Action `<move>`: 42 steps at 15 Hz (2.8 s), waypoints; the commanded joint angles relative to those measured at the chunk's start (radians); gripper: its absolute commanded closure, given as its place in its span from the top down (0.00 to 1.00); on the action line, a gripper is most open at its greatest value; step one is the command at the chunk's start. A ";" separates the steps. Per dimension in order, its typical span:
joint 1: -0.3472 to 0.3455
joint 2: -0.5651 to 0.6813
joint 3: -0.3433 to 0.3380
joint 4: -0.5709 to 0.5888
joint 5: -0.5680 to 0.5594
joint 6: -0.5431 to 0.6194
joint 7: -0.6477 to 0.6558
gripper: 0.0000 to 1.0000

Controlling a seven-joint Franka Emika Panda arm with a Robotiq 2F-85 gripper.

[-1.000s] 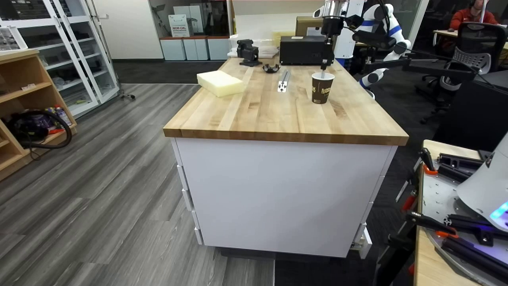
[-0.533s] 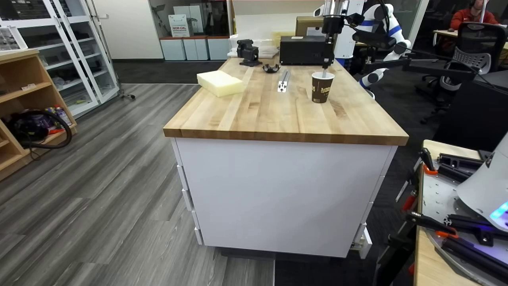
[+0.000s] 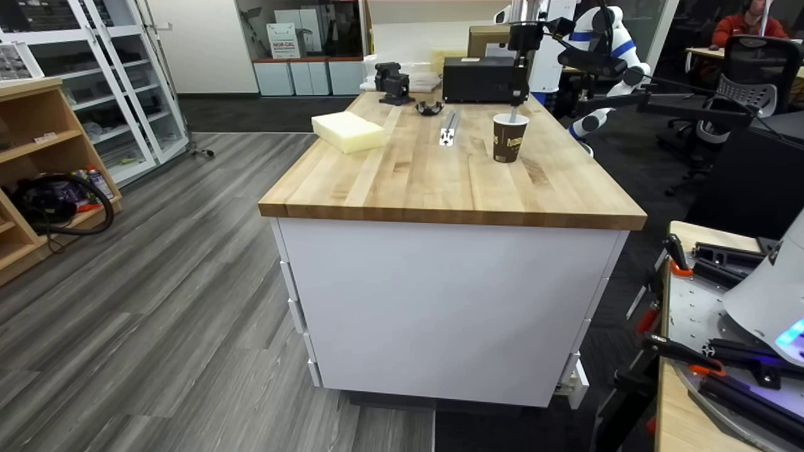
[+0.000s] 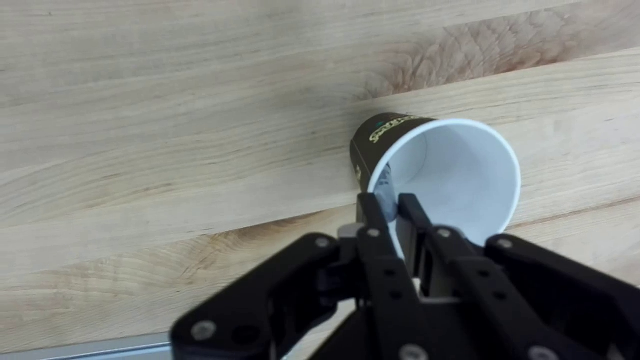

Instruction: Take the pen out of the brown coffee cup

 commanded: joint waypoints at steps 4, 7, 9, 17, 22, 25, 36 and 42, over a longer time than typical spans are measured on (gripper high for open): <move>0.022 -0.046 0.009 -0.022 -0.072 -0.001 0.074 0.07; 0.027 -0.059 0.010 -0.029 -0.092 0.002 0.087 0.07; 0.030 -0.075 0.008 -0.039 -0.107 0.003 0.092 0.07; 0.048 -0.158 0.015 -0.085 -0.119 -0.011 0.102 0.07; 0.092 -0.226 0.026 -0.137 -0.155 -0.002 0.145 0.07; 0.138 -0.272 0.034 -0.178 -0.251 0.016 0.228 0.07; 0.267 -0.449 0.119 -0.308 -0.576 -0.031 0.524 0.07; 0.289 -0.516 0.136 -0.373 -0.524 0.007 0.483 0.07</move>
